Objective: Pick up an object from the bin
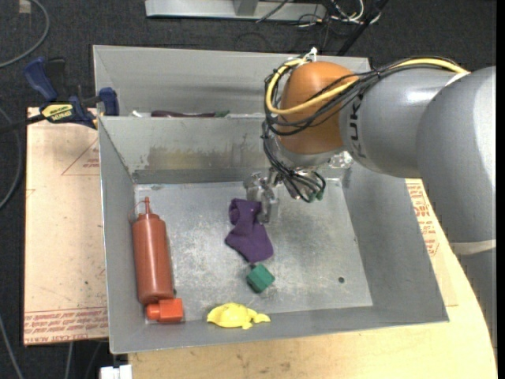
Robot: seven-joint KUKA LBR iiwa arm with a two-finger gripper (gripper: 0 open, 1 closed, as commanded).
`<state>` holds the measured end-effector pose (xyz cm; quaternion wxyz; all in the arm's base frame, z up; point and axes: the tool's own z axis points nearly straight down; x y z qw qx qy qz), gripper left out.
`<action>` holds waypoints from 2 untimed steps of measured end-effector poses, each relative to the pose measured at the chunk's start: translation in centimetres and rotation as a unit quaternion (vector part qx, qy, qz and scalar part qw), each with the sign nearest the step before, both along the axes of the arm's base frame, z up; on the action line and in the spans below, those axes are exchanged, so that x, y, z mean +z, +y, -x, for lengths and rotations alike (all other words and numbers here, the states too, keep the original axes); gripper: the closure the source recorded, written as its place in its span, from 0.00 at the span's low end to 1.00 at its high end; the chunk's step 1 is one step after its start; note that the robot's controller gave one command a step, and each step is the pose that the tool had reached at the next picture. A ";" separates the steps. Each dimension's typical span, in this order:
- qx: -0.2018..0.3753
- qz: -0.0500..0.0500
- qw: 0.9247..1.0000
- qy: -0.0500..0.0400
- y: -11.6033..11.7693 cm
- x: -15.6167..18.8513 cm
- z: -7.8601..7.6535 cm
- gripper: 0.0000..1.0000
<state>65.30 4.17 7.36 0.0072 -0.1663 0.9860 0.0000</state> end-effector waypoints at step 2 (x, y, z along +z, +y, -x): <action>0.000 0.000 1.000 0.006 0.0 2.0 0.4 1.00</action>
Offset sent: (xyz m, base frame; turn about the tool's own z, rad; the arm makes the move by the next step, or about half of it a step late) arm 0.0001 0.0001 0.1022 0.0000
